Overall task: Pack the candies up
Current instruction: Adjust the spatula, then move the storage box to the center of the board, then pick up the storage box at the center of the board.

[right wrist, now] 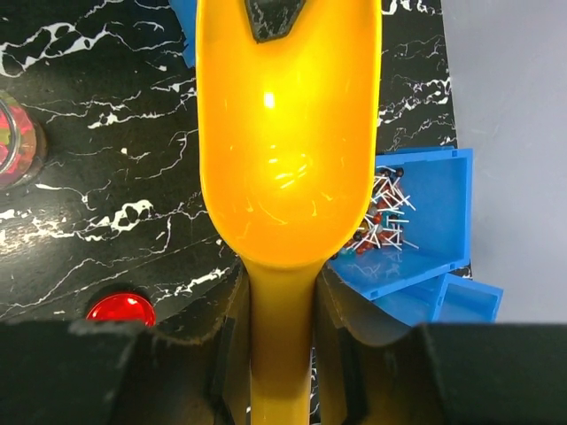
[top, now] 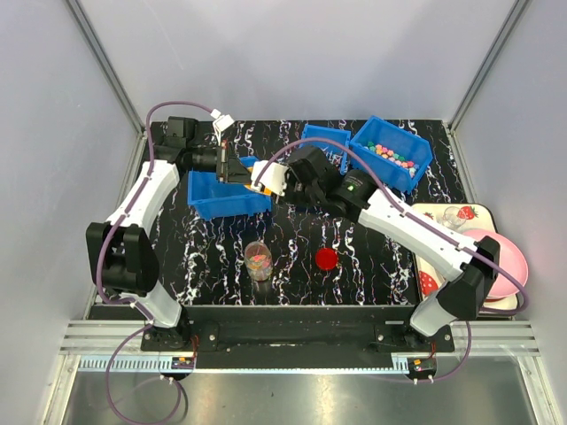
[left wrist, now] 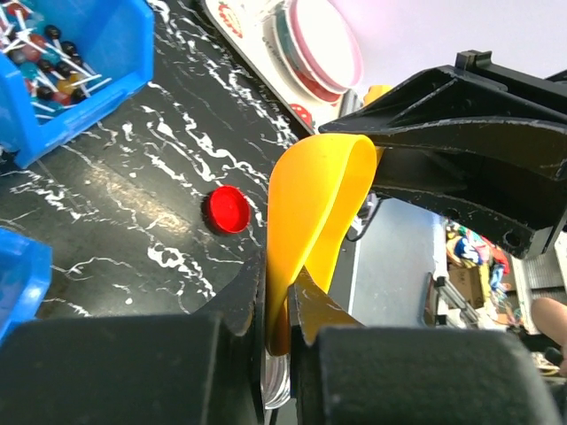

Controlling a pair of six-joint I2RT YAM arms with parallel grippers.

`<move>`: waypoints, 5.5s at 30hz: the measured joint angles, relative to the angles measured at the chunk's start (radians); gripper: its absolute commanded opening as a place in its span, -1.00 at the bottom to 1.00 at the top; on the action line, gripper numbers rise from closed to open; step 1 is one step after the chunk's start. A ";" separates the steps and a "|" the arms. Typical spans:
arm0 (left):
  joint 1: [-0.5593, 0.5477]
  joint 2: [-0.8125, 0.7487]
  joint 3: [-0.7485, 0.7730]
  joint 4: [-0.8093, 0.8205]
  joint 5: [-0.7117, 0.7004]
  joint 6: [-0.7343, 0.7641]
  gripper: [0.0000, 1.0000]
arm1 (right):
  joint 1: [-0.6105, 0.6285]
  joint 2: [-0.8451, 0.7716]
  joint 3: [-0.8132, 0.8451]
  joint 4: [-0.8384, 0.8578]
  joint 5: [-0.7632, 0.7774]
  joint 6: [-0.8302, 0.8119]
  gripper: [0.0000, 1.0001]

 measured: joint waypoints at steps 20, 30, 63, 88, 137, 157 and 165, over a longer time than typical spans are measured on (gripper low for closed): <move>-0.005 0.004 -0.031 0.042 0.122 -0.024 -0.99 | -0.090 -0.031 0.041 -0.053 -0.278 0.086 -1.00; -0.006 0.004 -0.029 0.047 0.140 -0.022 0.43 | -0.095 -0.034 0.046 -0.031 -0.263 0.085 -1.00; 0.165 0.093 -0.064 -0.474 -0.658 0.298 0.54 | -0.220 -0.340 -0.155 0.054 -0.074 0.100 -1.00; -0.021 0.559 0.537 -0.284 -1.048 0.026 0.54 | -0.220 -0.376 -0.177 0.075 -0.029 0.095 -1.00; -0.430 0.816 0.973 -0.211 -1.294 0.038 -0.06 | -0.521 -0.567 -0.403 0.295 0.067 0.173 -1.00; -0.470 0.832 0.951 -0.280 -1.292 -0.078 0.06 | -0.521 -0.577 -0.403 0.294 0.048 0.180 -1.00; -0.484 0.870 0.957 -0.306 -1.302 -0.090 -0.49 | -0.521 -0.593 -0.410 0.293 0.046 0.180 -1.00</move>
